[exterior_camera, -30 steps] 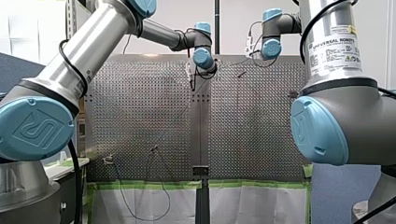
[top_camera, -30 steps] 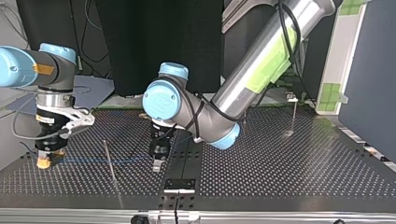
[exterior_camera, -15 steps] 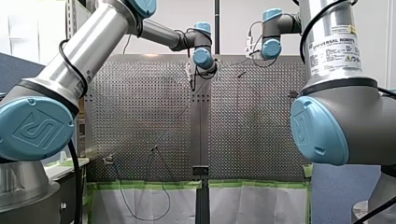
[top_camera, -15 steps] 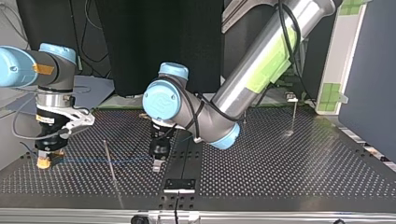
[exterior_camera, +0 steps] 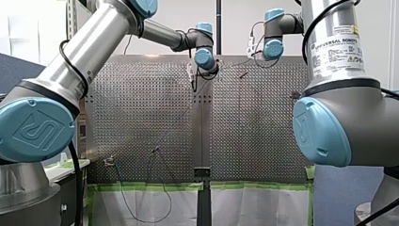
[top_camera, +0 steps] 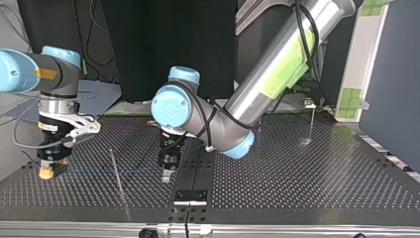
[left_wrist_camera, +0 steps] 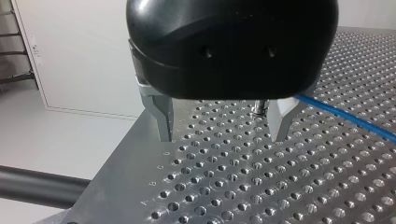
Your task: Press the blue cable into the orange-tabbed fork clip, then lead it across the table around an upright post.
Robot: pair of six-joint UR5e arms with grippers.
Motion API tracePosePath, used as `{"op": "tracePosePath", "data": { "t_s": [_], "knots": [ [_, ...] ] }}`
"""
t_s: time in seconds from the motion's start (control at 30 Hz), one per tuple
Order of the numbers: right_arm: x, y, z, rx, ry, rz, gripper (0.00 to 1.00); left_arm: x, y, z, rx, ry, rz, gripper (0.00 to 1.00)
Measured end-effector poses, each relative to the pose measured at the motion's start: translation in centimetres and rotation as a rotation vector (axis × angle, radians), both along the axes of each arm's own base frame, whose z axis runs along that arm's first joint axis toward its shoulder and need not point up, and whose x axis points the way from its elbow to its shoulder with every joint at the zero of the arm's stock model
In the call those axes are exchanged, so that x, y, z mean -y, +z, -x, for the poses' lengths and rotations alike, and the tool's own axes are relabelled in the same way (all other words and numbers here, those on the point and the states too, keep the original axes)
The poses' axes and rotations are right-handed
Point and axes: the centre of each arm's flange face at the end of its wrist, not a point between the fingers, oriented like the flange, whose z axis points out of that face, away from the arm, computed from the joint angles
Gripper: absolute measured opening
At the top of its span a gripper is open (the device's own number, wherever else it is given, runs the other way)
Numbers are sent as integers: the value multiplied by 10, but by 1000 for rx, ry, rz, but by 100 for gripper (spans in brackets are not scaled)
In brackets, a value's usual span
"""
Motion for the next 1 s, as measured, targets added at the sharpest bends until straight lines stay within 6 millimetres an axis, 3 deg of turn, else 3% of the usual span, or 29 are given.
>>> {"op": "tracePosePath", "data": {
  "t_s": [1.0],
  "knots": [
    [10,0,19,0,-31,-1,0,0,0,0,0,0,0,100]
  ]
}}
